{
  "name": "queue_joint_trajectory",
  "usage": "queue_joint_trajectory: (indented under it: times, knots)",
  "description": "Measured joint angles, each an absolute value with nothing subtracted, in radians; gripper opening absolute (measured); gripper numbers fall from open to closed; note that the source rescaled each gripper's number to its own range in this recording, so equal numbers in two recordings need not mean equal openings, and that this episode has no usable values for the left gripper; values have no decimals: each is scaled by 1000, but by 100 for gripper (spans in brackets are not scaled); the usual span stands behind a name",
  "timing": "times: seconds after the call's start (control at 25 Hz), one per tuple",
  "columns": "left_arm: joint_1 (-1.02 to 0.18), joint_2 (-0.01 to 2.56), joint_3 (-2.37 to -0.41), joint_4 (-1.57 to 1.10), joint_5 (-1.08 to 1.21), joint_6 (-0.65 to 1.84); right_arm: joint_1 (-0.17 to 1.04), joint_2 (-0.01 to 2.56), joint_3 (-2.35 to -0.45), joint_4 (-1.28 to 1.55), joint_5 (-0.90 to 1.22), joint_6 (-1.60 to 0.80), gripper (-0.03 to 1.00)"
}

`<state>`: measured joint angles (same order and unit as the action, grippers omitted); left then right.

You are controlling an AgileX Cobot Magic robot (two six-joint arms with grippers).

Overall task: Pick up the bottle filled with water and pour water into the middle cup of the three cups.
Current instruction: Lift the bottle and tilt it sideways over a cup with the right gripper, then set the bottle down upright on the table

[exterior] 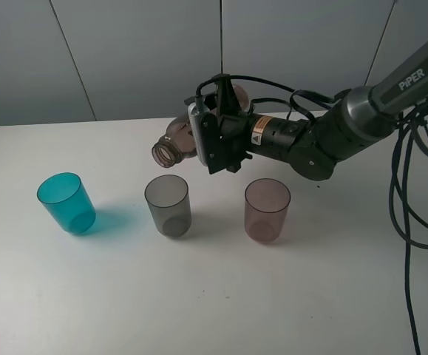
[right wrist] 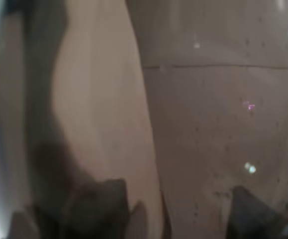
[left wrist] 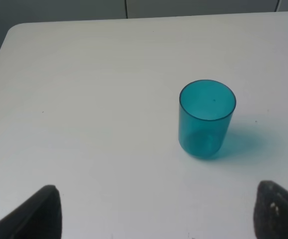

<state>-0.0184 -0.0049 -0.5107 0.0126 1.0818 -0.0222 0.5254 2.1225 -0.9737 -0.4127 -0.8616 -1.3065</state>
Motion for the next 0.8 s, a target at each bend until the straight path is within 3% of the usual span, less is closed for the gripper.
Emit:
queue_joint_trajectory:
  times: [0.8]
  knots:
    - [-18,-5,-511,13,1082,-22,525,2123,-974,-408,-862,-1452,0]
